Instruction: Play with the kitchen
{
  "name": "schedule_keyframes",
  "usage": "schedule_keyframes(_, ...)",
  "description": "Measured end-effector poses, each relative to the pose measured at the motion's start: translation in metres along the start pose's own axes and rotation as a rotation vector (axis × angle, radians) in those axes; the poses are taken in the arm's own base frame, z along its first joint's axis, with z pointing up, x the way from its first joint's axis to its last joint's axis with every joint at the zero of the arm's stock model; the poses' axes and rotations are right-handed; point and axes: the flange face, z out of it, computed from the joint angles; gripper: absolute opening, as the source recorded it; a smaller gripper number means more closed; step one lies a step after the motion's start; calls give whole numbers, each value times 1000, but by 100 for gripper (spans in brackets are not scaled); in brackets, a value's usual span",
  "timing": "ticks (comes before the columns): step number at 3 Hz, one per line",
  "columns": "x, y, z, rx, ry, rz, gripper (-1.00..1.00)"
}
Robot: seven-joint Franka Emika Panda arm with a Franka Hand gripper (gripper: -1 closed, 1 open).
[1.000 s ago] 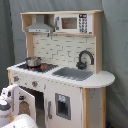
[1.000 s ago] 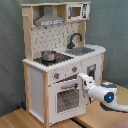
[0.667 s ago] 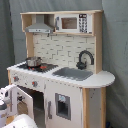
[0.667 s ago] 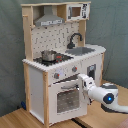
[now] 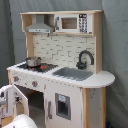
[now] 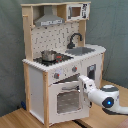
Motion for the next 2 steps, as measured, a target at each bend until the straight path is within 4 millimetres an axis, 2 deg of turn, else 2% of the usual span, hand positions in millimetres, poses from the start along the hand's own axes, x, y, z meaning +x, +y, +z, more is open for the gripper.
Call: schedule_keyframes(2, 5, -13, -18, -62, -9, 5, -100)
